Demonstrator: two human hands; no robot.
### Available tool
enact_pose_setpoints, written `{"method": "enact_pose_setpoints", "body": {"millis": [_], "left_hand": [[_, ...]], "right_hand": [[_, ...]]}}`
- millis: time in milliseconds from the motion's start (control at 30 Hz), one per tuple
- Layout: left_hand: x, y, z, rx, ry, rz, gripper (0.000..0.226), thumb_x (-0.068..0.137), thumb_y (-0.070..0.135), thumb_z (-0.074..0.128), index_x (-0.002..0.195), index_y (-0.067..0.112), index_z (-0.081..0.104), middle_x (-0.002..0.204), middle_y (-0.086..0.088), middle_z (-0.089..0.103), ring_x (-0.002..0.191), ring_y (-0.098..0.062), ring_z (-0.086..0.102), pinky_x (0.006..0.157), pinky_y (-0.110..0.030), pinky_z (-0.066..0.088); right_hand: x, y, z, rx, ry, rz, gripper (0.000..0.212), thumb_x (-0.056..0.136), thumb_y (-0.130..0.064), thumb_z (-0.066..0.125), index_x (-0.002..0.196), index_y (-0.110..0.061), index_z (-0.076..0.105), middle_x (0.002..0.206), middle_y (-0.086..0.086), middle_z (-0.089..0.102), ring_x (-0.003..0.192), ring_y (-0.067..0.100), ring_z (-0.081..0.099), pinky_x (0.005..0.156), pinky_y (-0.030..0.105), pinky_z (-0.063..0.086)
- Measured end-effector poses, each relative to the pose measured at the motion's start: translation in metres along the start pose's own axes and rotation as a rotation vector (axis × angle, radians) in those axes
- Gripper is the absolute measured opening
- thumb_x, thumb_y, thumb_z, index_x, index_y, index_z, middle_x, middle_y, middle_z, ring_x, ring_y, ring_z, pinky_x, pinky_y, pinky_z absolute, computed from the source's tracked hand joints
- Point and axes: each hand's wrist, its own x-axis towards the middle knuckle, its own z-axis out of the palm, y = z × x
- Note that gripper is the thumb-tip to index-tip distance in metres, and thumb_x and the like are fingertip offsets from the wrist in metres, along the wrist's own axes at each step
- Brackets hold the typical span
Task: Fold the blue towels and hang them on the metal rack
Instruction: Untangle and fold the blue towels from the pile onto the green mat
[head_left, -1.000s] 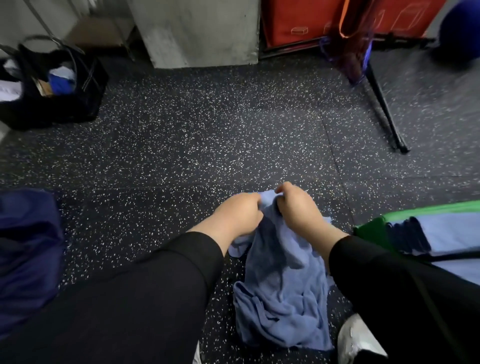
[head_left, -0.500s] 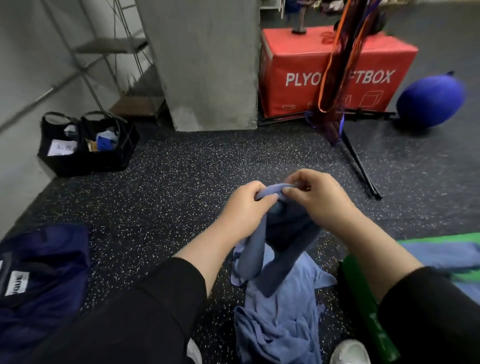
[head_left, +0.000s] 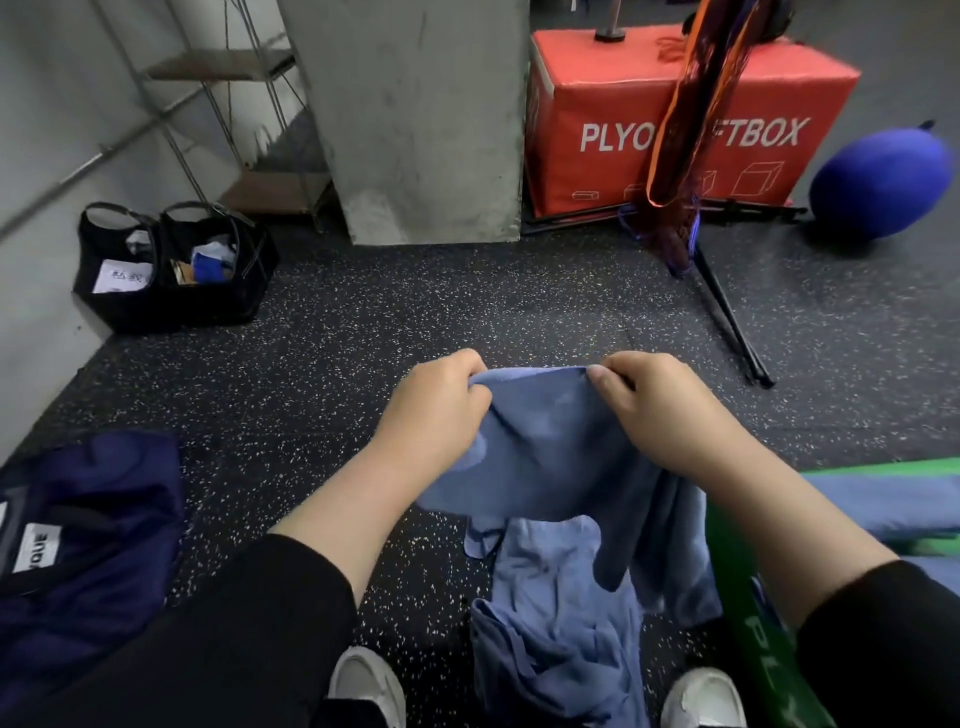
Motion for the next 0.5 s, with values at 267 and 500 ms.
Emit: {"method": "enact_pose_setpoints", "body": {"millis": [267,500], "left_hand": [[0.005,0.012,0.004,-0.552,-0.264,-0.049,0.028,0.083,0.031,0.066,0.081,0.003,0.068,0.070,-0.003,0.050,0.068,-0.012,0.042,0.065,-0.034,0.029],[0.010,0.006,0.001,-0.681,-0.333,-0.186,0.024,0.089,0.032,0.076,0.079,0.011,0.073,0.075,-0.002,0.063,0.068,-0.010,0.051,0.065,-0.028,0.038]], "right_hand": [[0.019,-0.011,0.014,0.160,-0.185,-0.095,0.051,0.095,-0.035,0.065,0.141,-0.049,0.046,0.065,-0.006,0.058,0.057,0.006,0.048,0.067,0.031,0.045],[0.024,-0.017,0.020,0.233,-0.218,-0.115,0.008,0.097,-0.032,0.064,0.095,-0.040,0.065,0.061,-0.001,0.057,0.053,0.006,0.042,0.057,0.029,0.040]]}}
